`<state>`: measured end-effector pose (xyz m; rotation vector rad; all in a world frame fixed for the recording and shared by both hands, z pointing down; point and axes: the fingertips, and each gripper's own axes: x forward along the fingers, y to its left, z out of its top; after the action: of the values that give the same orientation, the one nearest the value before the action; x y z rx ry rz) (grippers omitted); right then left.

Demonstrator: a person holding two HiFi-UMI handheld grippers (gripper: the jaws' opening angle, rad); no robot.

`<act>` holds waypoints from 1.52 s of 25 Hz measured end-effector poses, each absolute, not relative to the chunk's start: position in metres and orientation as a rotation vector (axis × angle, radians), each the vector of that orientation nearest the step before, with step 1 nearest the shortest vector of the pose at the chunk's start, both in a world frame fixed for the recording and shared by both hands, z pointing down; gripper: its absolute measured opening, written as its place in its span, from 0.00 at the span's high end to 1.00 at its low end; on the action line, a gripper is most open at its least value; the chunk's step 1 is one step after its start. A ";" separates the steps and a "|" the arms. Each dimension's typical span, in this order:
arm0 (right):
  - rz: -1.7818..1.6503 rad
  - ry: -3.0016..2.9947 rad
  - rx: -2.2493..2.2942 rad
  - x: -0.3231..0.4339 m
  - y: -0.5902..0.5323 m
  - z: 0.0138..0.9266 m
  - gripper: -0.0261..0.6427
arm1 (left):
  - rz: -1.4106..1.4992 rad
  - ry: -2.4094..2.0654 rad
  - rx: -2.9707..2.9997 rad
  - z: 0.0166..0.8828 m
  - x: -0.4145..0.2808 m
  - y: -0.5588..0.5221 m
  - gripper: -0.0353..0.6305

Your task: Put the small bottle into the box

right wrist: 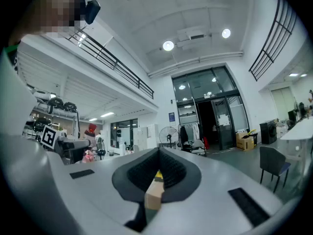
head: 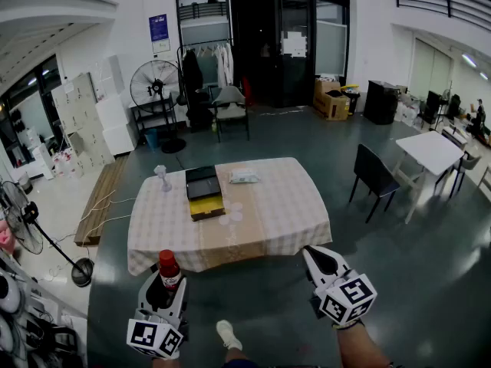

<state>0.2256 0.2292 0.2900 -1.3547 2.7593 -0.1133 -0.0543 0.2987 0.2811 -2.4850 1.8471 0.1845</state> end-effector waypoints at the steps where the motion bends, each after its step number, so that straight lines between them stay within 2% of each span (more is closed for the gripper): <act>1: -0.109 2.784 -1.350 0.229 0.244 0.294 0.97 | 0.182 1.850 -2.495 0.283 -0.051 0.312 0.58; 7: -0.131 2.801 -1.357 0.252 0.294 0.300 0.97 | 0.189 1.865 -2.502 0.285 -0.034 0.364 0.58; 18: -0.103 2.790 -1.237 0.254 0.321 0.277 0.97 | 0.205 1.853 -2.484 0.270 -0.016 0.393 0.58; 25: -0.108 2.776 -1.214 0.248 0.328 0.277 0.89 | 0.212 1.822 -2.502 0.269 -0.012 0.400 0.58; 27: -0.105 2.784 -1.218 0.244 0.334 0.278 0.89 | 0.208 1.818 -2.503 0.270 -0.010 0.403 0.58; 29: -0.097 2.794 -1.217 0.241 0.340 0.280 0.95 | 0.206 1.821 -2.497 0.271 -0.011 0.408 0.58; 38: -0.129 2.792 -1.235 0.239 0.345 0.287 0.95 | 0.211 1.850 -2.470 0.273 -0.014 0.415 0.58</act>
<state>0.2392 0.3451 0.2875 -1.2347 2.7918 -0.1295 -0.0138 0.4145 0.2727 -2.4698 1.8497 0.2105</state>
